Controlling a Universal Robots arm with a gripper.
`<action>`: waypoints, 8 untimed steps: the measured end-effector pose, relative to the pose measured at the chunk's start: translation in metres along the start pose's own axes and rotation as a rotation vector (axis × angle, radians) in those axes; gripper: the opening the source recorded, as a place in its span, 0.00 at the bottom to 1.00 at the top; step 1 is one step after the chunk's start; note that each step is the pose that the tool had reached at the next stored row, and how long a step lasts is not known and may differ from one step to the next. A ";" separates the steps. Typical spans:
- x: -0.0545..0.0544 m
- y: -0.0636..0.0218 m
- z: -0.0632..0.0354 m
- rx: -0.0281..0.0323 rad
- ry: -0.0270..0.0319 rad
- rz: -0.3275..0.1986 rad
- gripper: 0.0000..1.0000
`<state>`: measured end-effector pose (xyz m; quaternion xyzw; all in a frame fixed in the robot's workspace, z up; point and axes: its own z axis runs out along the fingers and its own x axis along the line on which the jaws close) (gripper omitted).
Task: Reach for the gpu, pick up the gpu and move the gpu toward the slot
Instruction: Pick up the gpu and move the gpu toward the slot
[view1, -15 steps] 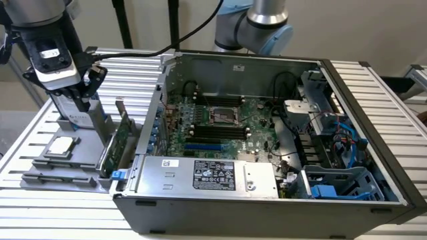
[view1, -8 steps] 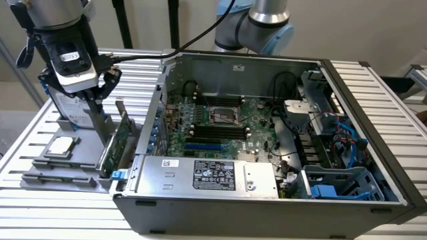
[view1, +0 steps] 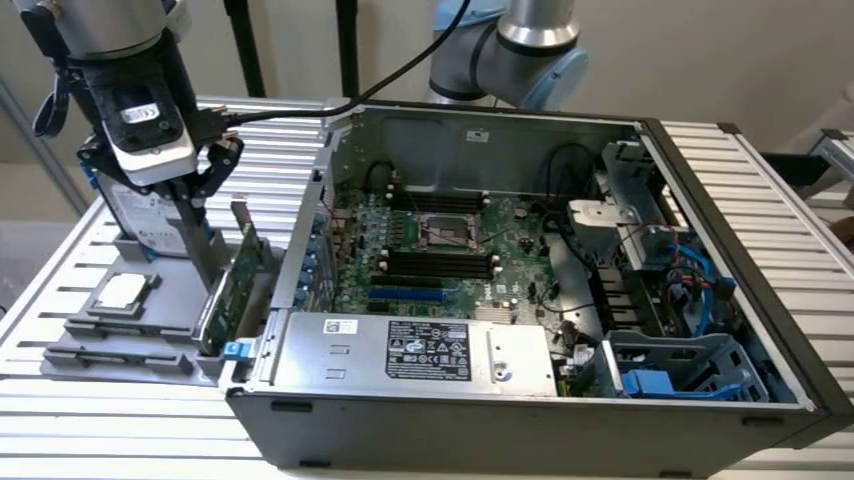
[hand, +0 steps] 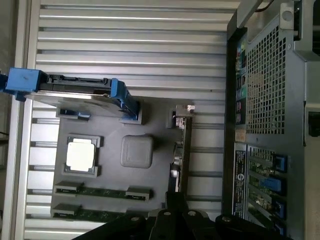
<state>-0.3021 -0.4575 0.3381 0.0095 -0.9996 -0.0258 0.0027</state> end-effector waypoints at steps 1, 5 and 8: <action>0.000 0.0000 0.0000 -0.0014 0.0000 0.000 0.11; 0.000 0.0000 0.0000 -0.0067 -0.0001 0.000 0.11; 0.000 0.0000 0.0000 -0.0107 -0.0002 0.000 0.11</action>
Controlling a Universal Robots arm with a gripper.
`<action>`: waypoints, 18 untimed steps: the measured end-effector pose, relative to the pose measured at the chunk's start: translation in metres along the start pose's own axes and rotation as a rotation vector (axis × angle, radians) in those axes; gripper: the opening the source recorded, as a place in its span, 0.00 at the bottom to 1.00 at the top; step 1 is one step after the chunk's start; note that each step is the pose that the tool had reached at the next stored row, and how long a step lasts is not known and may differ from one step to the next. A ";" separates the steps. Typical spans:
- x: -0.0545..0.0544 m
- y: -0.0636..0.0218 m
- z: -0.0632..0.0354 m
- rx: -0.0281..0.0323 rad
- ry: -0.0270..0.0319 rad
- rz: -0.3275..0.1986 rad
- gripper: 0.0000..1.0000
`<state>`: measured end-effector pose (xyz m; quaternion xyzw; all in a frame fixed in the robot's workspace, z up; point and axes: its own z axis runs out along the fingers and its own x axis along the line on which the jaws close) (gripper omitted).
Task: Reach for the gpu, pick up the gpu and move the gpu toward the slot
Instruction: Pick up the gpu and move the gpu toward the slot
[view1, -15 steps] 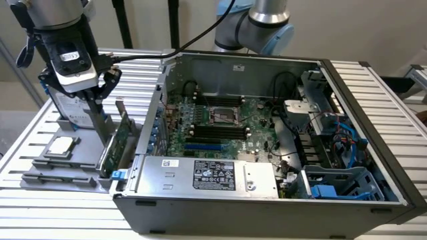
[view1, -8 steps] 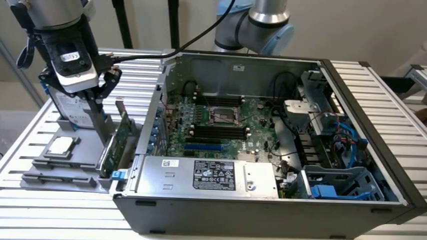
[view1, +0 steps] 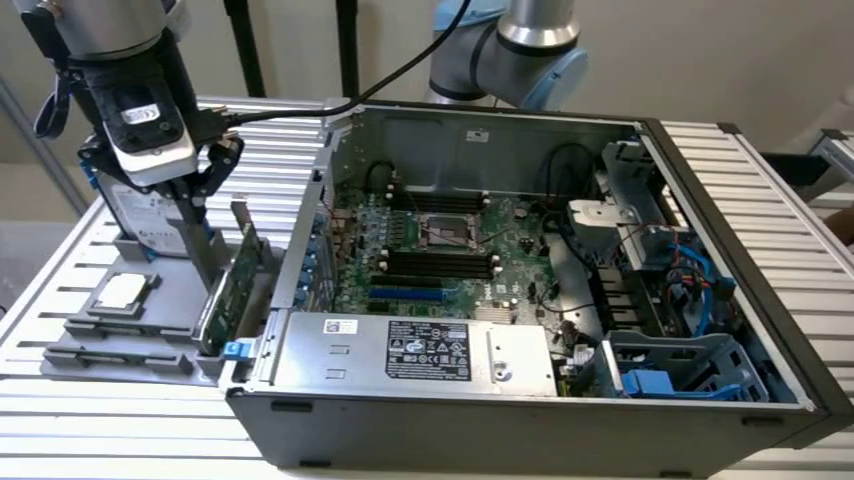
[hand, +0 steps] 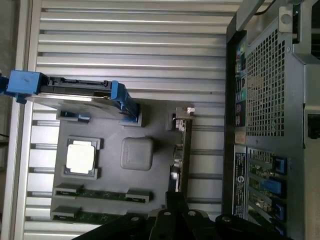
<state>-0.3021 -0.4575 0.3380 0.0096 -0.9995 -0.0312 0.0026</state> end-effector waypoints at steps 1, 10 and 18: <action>0.000 0.0000 0.0000 -0.0013 0.0000 0.000 0.11; 0.000 0.0000 0.0000 -0.0106 -0.0002 0.000 0.36; 0.000 -0.0019 0.0115 -0.0101 -0.0015 0.002 0.48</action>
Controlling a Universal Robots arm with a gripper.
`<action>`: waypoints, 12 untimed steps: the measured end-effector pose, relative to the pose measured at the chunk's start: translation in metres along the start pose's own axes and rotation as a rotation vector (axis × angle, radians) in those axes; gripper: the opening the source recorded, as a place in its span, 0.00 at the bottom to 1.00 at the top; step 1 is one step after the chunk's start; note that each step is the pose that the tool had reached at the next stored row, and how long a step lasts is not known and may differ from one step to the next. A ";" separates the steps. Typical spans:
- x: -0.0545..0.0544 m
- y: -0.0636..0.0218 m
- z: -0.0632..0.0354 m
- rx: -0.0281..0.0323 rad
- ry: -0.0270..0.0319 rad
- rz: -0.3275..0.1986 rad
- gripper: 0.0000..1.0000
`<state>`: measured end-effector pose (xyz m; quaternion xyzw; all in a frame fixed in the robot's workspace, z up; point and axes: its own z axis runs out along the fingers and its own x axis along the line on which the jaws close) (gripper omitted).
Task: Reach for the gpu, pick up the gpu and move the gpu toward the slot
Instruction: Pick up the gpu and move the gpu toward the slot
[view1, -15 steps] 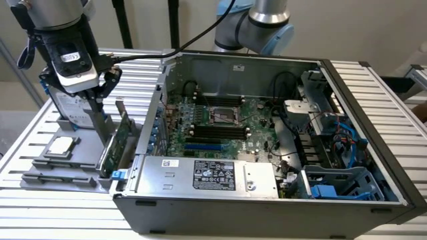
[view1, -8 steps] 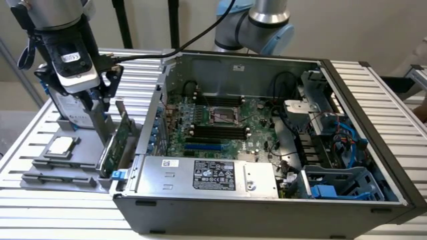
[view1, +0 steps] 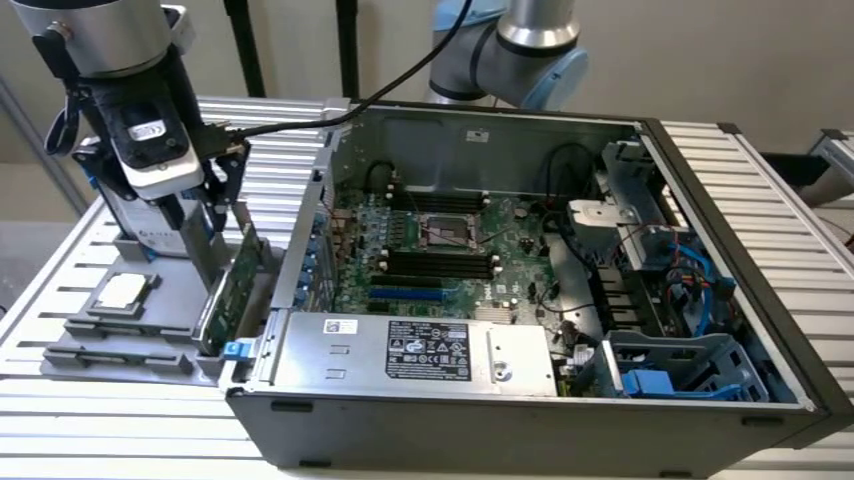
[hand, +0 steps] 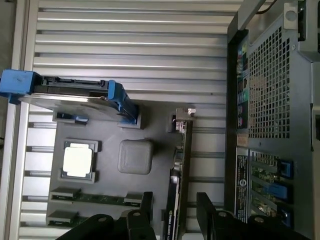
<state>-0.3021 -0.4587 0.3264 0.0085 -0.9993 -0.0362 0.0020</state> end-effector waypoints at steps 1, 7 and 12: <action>0.000 -0.0008 0.0018 -0.0001 -0.0004 0.001 0.48; 0.001 -0.0070 0.0123 0.0000 -0.0054 0.009 0.48; 0.001 -0.0117 0.0211 0.0000 -0.0110 0.015 0.48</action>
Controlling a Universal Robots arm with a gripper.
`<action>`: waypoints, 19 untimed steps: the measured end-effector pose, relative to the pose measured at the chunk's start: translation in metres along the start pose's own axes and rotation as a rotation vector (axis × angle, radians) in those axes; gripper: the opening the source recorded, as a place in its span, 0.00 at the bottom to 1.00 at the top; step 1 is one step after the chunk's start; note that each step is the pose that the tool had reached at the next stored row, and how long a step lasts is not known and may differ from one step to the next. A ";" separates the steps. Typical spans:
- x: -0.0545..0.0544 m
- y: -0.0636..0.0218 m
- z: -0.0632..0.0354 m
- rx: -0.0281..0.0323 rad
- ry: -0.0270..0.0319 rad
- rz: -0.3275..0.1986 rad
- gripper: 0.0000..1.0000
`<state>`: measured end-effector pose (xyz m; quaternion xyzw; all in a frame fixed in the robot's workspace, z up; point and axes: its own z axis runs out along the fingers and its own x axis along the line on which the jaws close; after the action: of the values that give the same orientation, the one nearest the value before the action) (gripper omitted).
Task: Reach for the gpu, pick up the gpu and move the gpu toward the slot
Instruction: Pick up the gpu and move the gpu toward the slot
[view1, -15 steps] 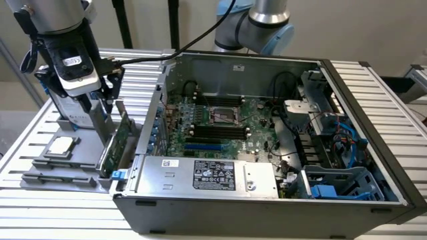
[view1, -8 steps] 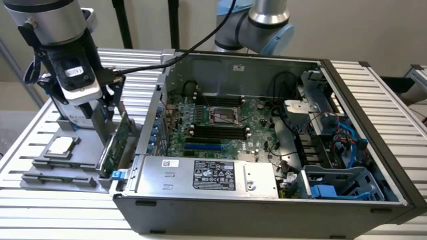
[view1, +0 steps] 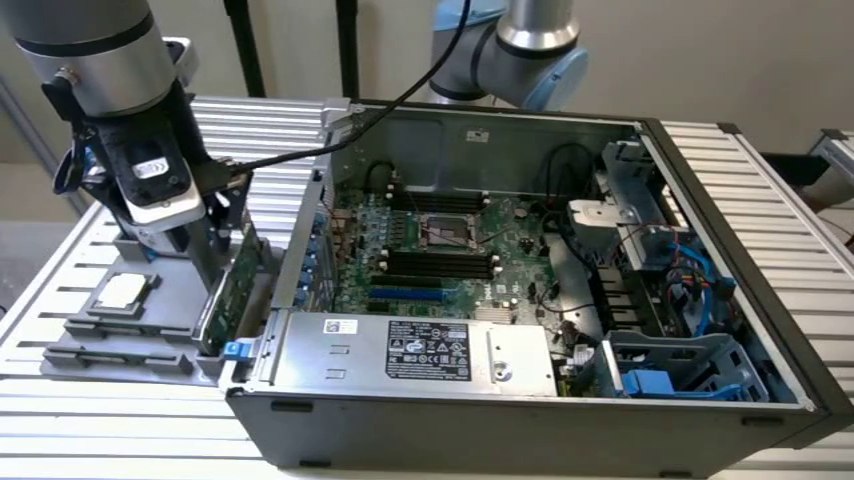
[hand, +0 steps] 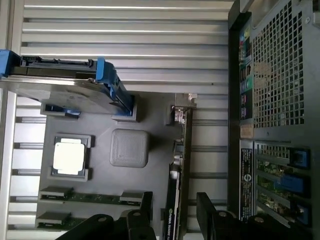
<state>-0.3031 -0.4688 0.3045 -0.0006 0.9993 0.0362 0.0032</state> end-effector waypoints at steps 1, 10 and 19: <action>0.000 -0.0005 0.0017 0.0001 -0.0006 0.001 0.48; 0.000 -0.0020 0.0179 0.0003 -0.0032 0.026 0.48; 0.000 -0.0031 0.0326 0.0029 -0.0128 0.120 0.48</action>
<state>-0.3033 -0.4696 0.2718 0.0594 0.9976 0.0349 0.0075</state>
